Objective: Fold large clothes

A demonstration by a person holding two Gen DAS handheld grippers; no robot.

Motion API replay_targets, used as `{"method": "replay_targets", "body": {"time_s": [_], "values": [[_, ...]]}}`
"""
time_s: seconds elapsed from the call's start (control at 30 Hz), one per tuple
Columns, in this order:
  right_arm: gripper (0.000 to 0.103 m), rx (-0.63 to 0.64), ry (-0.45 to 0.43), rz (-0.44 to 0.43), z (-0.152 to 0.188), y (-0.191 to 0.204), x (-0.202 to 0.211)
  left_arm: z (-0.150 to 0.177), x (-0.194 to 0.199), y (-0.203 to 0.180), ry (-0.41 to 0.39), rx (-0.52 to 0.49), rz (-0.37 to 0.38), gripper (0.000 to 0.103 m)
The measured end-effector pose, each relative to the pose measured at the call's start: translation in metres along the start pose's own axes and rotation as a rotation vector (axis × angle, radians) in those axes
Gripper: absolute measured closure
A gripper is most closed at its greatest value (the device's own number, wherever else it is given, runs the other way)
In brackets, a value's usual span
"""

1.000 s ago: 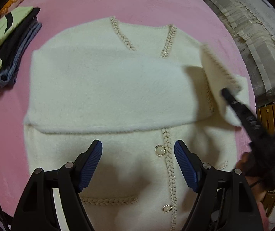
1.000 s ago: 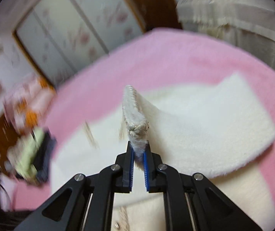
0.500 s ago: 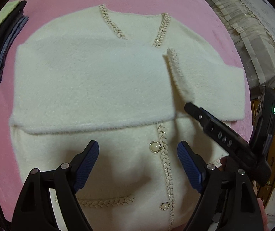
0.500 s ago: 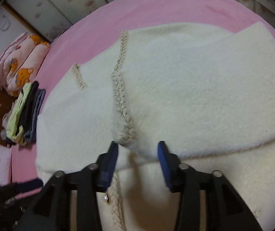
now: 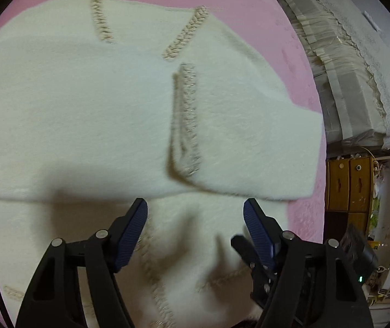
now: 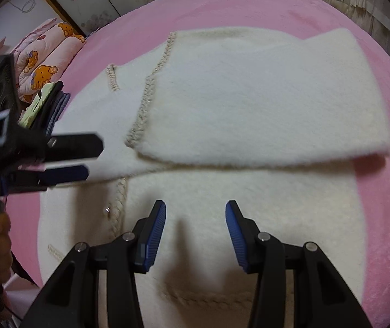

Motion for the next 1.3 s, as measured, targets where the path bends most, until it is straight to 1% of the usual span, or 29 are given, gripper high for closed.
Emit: {"method": "replay_targets", "body": {"time_s": [0.03,0.1,0.13,0.2,0.27,0.3,0.33,0.37,0.4,0.43,0.5,0.53,0.57,0.67,0.73,0.77,0.9,0.97,1.0,1.07,1.1,1.2,1.3], "values": [[0.057,-0.006,-0.001,-0.001,0.002,-0.005,0.001,-0.001,-0.007,-0.003,-0.001,0.012,-0.009,0.033],[0.058,-0.026,0.001,-0.013,0.005,-0.019,0.005,-0.003,-0.022,-0.008,0.003,0.054,-0.018,0.039],[0.058,-0.037,0.005,-0.020,0.006,-0.027,0.007,-0.004,-0.028,-0.009,0.002,0.073,-0.023,0.043],[0.058,-0.055,0.015,-0.028,0.007,-0.040,0.009,-0.006,-0.039,-0.011,-0.017,0.117,-0.028,0.044],[0.058,-0.093,0.045,-0.050,0.008,-0.059,0.010,-0.008,-0.048,-0.012,-0.034,0.138,-0.020,0.044],[0.058,-0.107,0.051,-0.061,0.008,-0.068,0.011,-0.009,-0.052,-0.013,-0.056,0.149,-0.027,0.045],[0.058,-0.117,0.052,-0.066,0.008,-0.077,0.013,-0.011,-0.056,-0.014,-0.069,0.156,-0.030,0.051],[0.058,-0.118,0.051,-0.058,0.008,-0.085,0.014,-0.013,-0.060,-0.015,-0.087,0.169,-0.034,0.061],[0.058,-0.114,0.048,-0.048,0.008,-0.093,0.015,-0.014,-0.064,-0.016,-0.099,0.176,-0.036,0.068],[0.058,-0.107,0.042,-0.028,0.008,-0.103,0.017,-0.016,-0.066,-0.017,-0.108,0.180,-0.038,0.077],[0.058,-0.104,0.035,-0.007,0.006,-0.121,0.020,-0.020,-0.071,-0.018,-0.143,0.199,-0.062,0.081],[0.058,-0.112,0.031,-0.004,0.004,-0.132,0.020,-0.021,-0.072,-0.019,-0.157,0.211,-0.070,0.087],[0.058,-0.121,0.023,0.010,0.002,-0.141,0.021,-0.023,-0.073,-0.021,-0.175,0.222,-0.081,0.090],[0.057,-0.145,-0.003,0.036,-0.005,-0.164,0.020,-0.029,-0.072,-0.029,-0.217,0.236,-0.093,0.092],[0.057,-0.163,-0.012,0.032,-0.011,-0.176,0.014,-0.035,-0.063,-0.043,-0.283,0.234,-0.045,0.094],[0.057,-0.175,-0.023,0.022,-0.014,-0.181,0.011,-0.041,-0.058,-0.055,-0.323,0.226,-0.005,0.094],[0.057,-0.194,-0.076,0.006,-0.027,-0.186,0.002,-0.068,-0.040,-0.103,-0.425,0.167,0.064,0.095],[0.057,-0.190,-0.101,-0.004,-0.034,-0.183,-0.001,-0.085,-0.030,-0.129,-0.468,0.149,0.137,0.095],[0.057,-0.185,-0.113,-0.008,-0.037,-0.181,-0.001,-0.098,-0.024,-0.148,-0.485,0.132,0.182,0.096],[0.057,-0.169,-0.133,-0.023,-0.043,-0.177,-0.005,-0.116,-0.014,-0.171,-0.516,0.103,0.229,0.096],[0.057,-0.162,-0.141,-0.025,-0.047,-0.175,-0.007,-0.128,-0.005,-0.190,-0.544,0.072,0.263,0.096],[0.057,-0.139,-0.160,-0.032,-0.058,-0.170,-0.012,-0.149,0.019,-0.222,-0.624,0.001,0.281,0.096],[0.057,-0.119,-0.179,-0.039,-0.067,-0.166,-0.014,-0.163,0.043,-0.235,-0.686,-0.034,0.276,0.096]]}}
Point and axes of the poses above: each gripper's, at about its wrist camera, not at the fingertips, and x roughly against the way its jaws point, y to its left, z to its underside, the point moved 6 cm from there along -x, roughly the way its jaws point, and after that the axes turned 5 degrees about z, right-handed, at the moved point
